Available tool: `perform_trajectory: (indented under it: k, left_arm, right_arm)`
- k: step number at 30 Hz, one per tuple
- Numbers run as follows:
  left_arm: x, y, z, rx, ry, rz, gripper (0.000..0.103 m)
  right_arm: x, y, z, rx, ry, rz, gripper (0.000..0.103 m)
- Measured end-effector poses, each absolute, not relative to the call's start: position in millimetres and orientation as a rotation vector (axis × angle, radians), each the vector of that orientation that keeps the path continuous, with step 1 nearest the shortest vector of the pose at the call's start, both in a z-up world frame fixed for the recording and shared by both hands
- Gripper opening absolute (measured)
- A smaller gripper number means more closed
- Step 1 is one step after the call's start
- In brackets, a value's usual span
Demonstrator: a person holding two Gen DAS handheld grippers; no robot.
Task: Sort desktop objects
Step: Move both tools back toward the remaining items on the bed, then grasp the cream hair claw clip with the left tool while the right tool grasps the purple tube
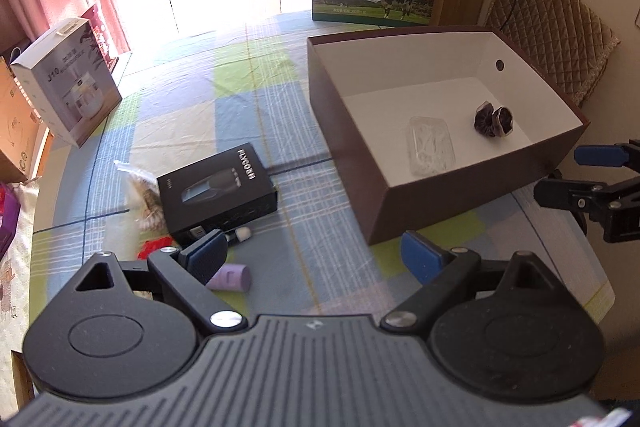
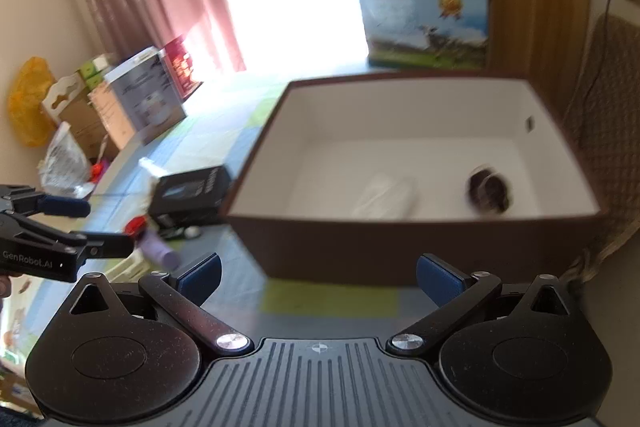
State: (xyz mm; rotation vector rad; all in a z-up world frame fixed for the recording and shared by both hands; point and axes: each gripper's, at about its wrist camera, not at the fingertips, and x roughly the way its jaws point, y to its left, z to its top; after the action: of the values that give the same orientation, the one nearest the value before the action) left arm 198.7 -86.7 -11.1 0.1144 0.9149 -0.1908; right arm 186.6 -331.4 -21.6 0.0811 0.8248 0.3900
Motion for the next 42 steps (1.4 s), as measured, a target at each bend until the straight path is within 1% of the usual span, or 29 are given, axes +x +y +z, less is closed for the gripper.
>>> perform_trajectory:
  k: [7,15,25,30,34,39,42]
  left_arm:
    - [174,-51,-16,0.118,0.905,-0.190,0.092]
    - [151,-2,-34,0.124,0.931,-0.143,0.092]
    - [154,35,-65,0.128,0.955,-0.140,0.090]
    - [165,43,-86,0.142,0.973,-0.173,0.087]
    - [176,47,-102,0.148,0.983,-0.200,0.079]
    - [188,48,-117,0.170,0.980,-0.243,0.077]
    - [195,48,-128,0.184,0.995,-0.279,0.071]
  right_arm:
    - [172,-282,-40,0.051,0.875,0.448,0.101]
    - [171,-240,-61,0.041,0.911,0.463,0.101]
    - [177,-205,-84,0.036,0.914,0.476,0.101]
    - [184,-191,-96,0.024,0.921,0.473,0.101]
    - [189,-186,-101,0.021,0.936,0.465,0.101]
    - [195,-185,-105,0.023,0.950,0.452,0.101]
    - [196,-186,-106,0.023,0.955,0.444,0.101]
